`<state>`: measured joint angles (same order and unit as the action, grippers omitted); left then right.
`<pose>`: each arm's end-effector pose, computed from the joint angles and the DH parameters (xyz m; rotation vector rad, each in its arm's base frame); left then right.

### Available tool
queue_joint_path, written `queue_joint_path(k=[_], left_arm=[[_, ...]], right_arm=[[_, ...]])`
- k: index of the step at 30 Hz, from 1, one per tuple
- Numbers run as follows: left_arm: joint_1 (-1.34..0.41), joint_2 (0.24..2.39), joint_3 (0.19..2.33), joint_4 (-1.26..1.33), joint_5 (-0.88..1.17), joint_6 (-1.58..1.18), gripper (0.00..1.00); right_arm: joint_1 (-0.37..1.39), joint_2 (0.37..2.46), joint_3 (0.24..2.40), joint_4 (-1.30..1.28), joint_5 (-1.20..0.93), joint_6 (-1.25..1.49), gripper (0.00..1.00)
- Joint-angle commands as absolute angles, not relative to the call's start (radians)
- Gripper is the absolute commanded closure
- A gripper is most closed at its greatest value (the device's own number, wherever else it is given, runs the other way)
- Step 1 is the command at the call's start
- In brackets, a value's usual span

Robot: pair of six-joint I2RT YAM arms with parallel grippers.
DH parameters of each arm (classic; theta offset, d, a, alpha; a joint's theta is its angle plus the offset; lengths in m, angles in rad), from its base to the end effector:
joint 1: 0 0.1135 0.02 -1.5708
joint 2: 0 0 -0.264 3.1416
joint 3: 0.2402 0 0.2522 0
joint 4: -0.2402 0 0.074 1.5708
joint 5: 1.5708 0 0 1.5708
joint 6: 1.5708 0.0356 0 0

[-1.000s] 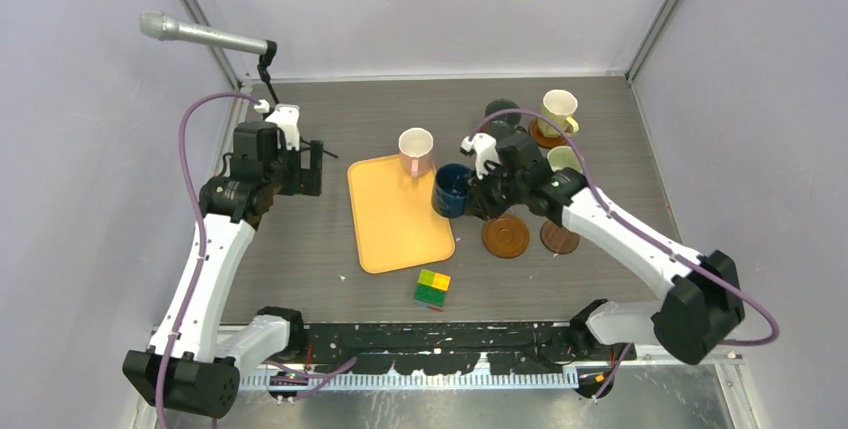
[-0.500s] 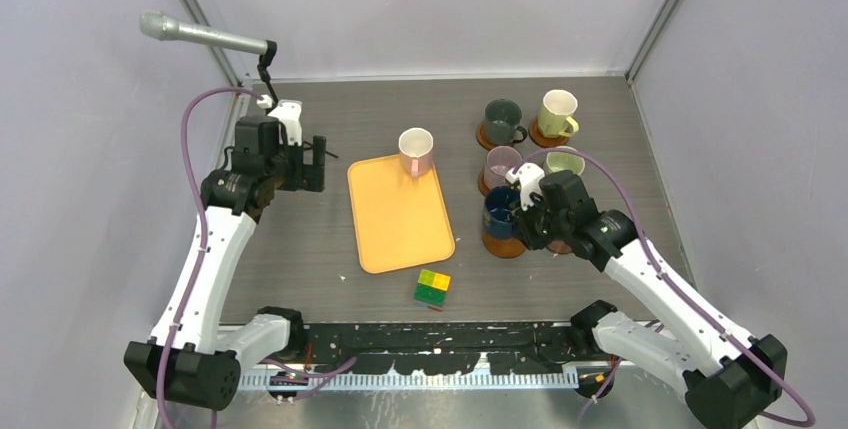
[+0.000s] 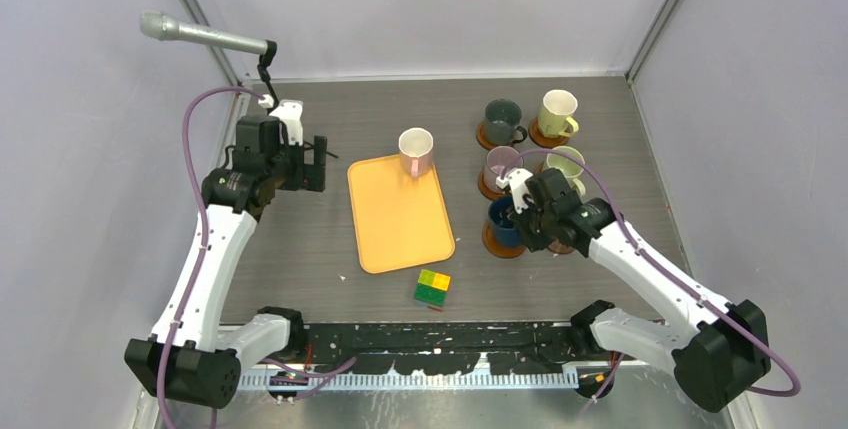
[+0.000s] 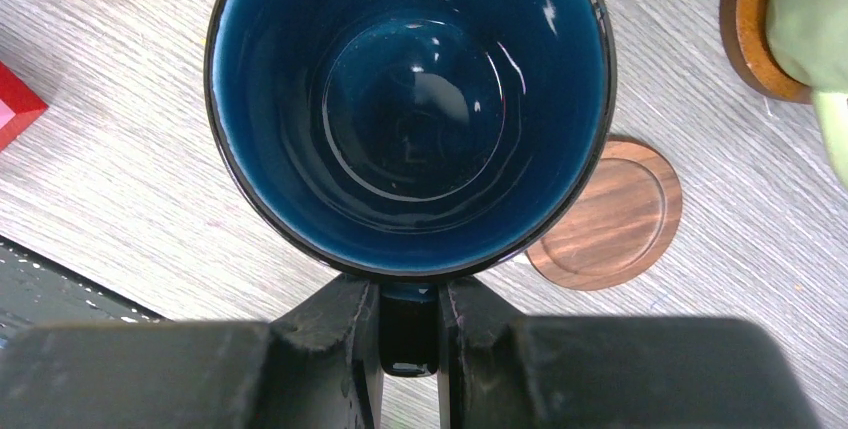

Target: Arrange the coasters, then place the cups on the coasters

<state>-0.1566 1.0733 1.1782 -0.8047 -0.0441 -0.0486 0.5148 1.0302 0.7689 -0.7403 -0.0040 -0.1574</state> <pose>0.2128 -0.0320 0.3602 0.0993 2.2683 -0.0584 0.1700 0.0963 0.2422 -0.8519 2.4339 0.1392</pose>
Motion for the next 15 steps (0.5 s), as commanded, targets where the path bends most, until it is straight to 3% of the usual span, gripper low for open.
queue_joint_path(k=[1, 15], left_arm=[[-0.153, 1.069, 1.204, -0.775, -0.042, -0.047, 0.0], [-0.154, 1.074, 1.187, -0.76, -0.049, -0.037, 0.0]], right_arm=[[0.508, 1.049, 0.804, -0.634, -0.025, -0.141, 1.0], [0.474, 1.133, 0.807, -0.616, -0.054, -0.133, 0.97]])
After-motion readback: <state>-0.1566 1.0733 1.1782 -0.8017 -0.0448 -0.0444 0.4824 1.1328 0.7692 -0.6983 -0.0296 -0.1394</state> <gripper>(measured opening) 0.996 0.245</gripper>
